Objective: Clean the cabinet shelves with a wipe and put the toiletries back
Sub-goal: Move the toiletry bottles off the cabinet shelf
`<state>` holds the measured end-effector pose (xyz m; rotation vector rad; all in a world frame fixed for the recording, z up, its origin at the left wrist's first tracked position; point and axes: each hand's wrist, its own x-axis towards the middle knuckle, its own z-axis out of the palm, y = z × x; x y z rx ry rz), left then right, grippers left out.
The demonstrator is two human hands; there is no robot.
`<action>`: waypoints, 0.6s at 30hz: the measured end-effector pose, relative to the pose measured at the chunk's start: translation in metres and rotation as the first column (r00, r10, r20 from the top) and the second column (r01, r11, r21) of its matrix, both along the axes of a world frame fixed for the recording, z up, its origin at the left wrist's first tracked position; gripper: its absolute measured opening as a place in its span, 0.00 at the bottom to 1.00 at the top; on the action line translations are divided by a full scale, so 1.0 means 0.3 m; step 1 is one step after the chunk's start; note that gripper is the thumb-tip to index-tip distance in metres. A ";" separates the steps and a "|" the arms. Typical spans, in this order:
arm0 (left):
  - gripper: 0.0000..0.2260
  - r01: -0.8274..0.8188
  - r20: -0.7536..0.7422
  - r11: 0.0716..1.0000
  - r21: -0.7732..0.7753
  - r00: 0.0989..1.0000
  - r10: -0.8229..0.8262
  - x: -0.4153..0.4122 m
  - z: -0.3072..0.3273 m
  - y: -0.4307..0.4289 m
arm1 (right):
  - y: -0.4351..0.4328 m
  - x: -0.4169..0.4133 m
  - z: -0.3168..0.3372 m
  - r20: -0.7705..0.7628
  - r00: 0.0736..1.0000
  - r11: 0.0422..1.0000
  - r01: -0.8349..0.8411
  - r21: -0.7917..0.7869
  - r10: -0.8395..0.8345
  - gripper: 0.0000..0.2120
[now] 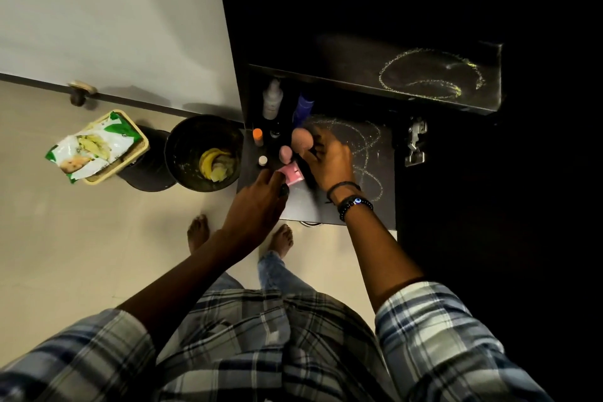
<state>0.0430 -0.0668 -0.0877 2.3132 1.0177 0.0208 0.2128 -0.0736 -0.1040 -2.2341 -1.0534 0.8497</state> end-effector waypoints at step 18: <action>0.06 0.156 -0.076 0.986 0.062 0.986 -0.151 0.032 -0.044 -0.031 | -0.206 -0.092 -0.092 -0.060 0.992 0.986 0.102 -0.130 -0.111 0.23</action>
